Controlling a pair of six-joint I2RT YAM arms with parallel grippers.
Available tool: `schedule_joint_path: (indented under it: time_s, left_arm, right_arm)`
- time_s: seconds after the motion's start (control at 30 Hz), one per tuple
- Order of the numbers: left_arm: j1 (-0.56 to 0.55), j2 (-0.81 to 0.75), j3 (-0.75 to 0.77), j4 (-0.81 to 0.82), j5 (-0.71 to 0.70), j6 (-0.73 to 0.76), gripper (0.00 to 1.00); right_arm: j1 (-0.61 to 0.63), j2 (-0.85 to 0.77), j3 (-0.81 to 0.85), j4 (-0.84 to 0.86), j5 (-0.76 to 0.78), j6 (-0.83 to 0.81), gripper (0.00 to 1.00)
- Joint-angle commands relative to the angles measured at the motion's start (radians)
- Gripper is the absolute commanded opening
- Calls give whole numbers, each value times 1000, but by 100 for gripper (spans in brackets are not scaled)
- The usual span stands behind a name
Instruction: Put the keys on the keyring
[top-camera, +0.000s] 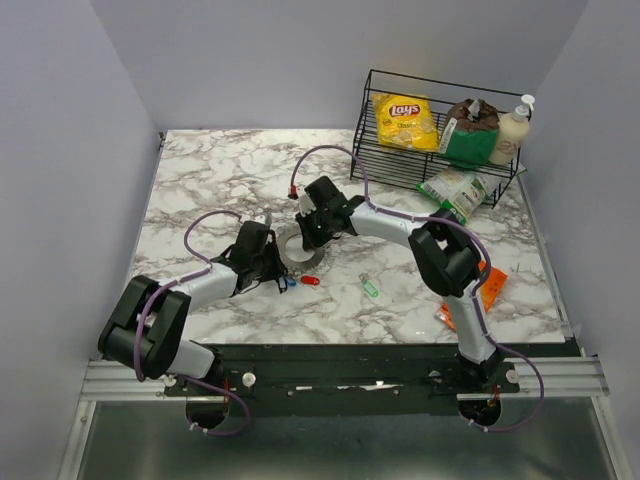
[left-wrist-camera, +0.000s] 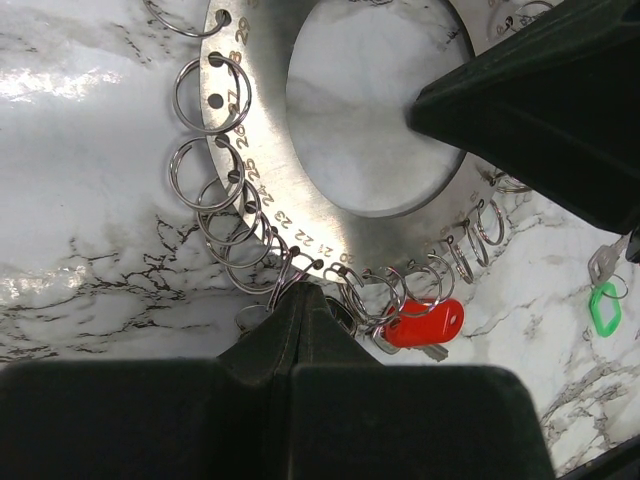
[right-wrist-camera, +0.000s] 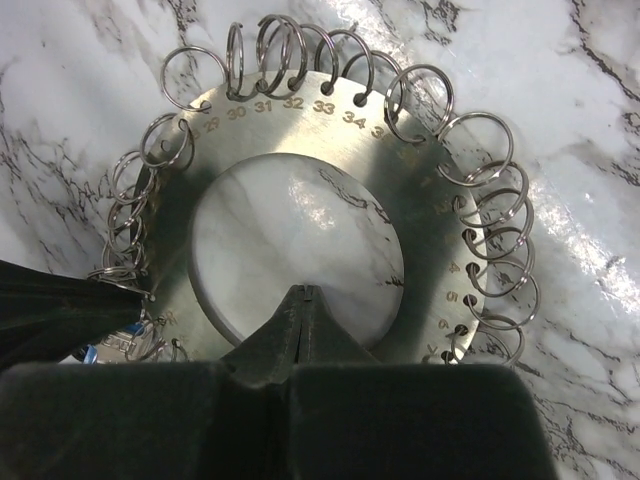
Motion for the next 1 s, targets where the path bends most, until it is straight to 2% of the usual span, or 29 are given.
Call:
schedule_joint_path:
  time_s: [0.0, 0.17, 0.33, 0.7, 0.97]
  left_arm:
    - [6, -21, -8, -38, -8, 24, 0]
    - [6, -25, 23, -84, -18, 64, 0]
    - [6, -12, 47, -101, -23, 90, 1]
    - [5, 96, 124, -107, 12, 130, 4]
    - [5, 97, 208, -197, -47, 188, 6]
  right_arm:
    - [7, 19, 22, -190, 85, -23, 1]
    - [10, 39, 56, -301, 30, -17, 1]
    - [13, 5, 7, -362, -12, -13, 1]
    - [52, -97, -125, -300, -152, 13, 1]
    - [59, -133, -126, -229, -190, 44, 1]
